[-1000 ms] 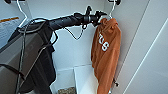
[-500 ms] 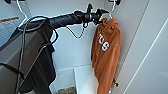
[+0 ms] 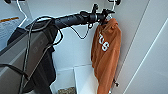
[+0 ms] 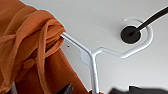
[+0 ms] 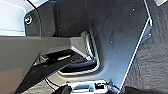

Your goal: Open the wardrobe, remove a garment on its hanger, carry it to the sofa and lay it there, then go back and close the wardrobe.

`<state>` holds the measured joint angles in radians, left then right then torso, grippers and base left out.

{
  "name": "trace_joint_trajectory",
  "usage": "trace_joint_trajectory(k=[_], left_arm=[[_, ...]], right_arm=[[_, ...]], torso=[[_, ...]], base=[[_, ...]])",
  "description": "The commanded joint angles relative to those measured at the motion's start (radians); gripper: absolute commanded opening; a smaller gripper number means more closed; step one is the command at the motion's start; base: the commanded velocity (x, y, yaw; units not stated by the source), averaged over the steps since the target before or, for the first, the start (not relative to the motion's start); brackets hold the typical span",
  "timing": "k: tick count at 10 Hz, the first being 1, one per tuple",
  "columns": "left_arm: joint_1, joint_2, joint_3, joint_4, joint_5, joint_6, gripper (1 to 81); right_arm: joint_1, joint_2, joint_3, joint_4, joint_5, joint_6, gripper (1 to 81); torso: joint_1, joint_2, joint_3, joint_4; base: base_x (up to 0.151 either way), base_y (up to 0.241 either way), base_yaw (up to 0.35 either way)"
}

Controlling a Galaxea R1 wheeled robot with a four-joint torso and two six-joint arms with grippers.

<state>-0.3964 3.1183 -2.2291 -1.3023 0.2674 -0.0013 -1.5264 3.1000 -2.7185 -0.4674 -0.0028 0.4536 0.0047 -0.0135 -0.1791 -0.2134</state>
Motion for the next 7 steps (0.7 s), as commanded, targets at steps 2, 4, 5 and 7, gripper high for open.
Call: trace_joint_trajectory(k=[2, 4, 5, 7], left_arm=[[-0.193, 0.065, -0.075, -0.038, -0.027, 0.003, 81.1], [-0.190, 0.109, -0.153, -0.037, -0.031, 0.004, 81.1], [-0.190, 0.111, -0.167, -0.037, -0.031, 0.004, 81.1], [-0.190, 0.111, -0.179, -0.032, -0.033, 0.018, 81.1]], right_arm=[[0.024, 0.008, 0.004, -0.007, -0.054, -0.001, 81.1], [0.024, 0.008, 0.004, -0.007, -0.054, -0.001, 81.1], [0.024, 0.008, 0.004, -0.007, -0.054, -0.001, 81.1], [0.024, 0.008, 0.004, -0.007, -0.056, -0.001, 81.1]], torso=[[0.000, 0.000, 0.000, 0.000], [0.000, 0.000, 0.000, 0.000], [0.000, 0.000, 0.000, 0.000], [0.000, 0.000, 0.000, 0.000]], base=[[0.000, 0.000, 0.000], [0.000, 0.000, 0.000], [0.000, 0.000, 0.000], [0.000, 0.000, 0.000]])
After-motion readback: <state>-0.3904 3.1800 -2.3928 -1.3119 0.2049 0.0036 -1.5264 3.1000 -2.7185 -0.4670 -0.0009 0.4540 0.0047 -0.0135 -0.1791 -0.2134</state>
